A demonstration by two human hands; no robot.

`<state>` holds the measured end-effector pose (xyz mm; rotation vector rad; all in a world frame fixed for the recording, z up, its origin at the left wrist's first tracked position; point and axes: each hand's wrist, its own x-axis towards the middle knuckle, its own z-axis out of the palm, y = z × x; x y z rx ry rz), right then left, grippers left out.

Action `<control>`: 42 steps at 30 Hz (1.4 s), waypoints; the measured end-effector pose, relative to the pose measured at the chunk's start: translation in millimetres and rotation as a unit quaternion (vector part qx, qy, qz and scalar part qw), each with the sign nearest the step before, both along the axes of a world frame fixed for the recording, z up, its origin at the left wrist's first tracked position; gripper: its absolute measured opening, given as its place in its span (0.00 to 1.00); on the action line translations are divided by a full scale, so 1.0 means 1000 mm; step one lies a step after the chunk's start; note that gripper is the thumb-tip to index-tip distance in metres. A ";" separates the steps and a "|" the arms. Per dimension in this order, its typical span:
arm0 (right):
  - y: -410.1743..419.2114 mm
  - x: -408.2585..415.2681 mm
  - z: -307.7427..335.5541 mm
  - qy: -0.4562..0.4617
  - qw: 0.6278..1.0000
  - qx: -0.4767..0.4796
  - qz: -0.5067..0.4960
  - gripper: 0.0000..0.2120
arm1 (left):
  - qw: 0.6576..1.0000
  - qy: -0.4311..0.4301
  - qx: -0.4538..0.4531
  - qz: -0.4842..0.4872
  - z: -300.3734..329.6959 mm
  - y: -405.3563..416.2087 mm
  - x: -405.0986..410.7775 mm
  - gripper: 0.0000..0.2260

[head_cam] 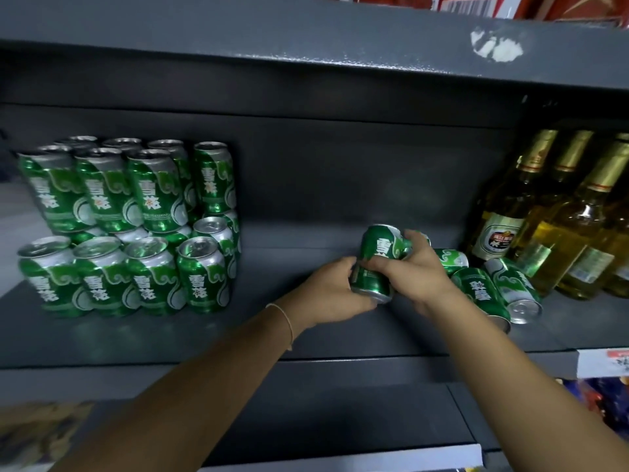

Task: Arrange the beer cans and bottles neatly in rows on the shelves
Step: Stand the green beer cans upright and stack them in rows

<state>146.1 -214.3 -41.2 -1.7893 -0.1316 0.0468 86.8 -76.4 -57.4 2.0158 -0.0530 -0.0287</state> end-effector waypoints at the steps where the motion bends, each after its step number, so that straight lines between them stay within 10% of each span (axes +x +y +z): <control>1: 0.005 -0.002 0.004 -0.009 1.000 0.016 0.011 0.40 | 1.000 -0.010 -0.007 0.005 -0.001 0.004 0.001 0.22; 4: 0.018 -0.007 0.016 -0.036 0.998 0.049 0.032 0.44 | 0.997 -0.052 -0.029 0.052 0.005 0.015 -0.002 0.23; 10: 0.041 -0.029 0.048 -0.063 0.987 0.110 0.100 0.12 | 0.986 -0.115 -0.070 0.100 0.022 0.045 -0.017 0.23; 21: 0.081 -0.045 0.079 -0.039 0.977 0.121 0.169 0.17 | 0.970 -0.102 -0.197 0.096 0.044 0.095 -0.048 0.22; 42: 0.213 -0.033 0.068 -0.189 0.970 0.043 0.146 0.26 | 0.949 -0.163 0.103 0.250 0.073 0.185 -0.092 0.31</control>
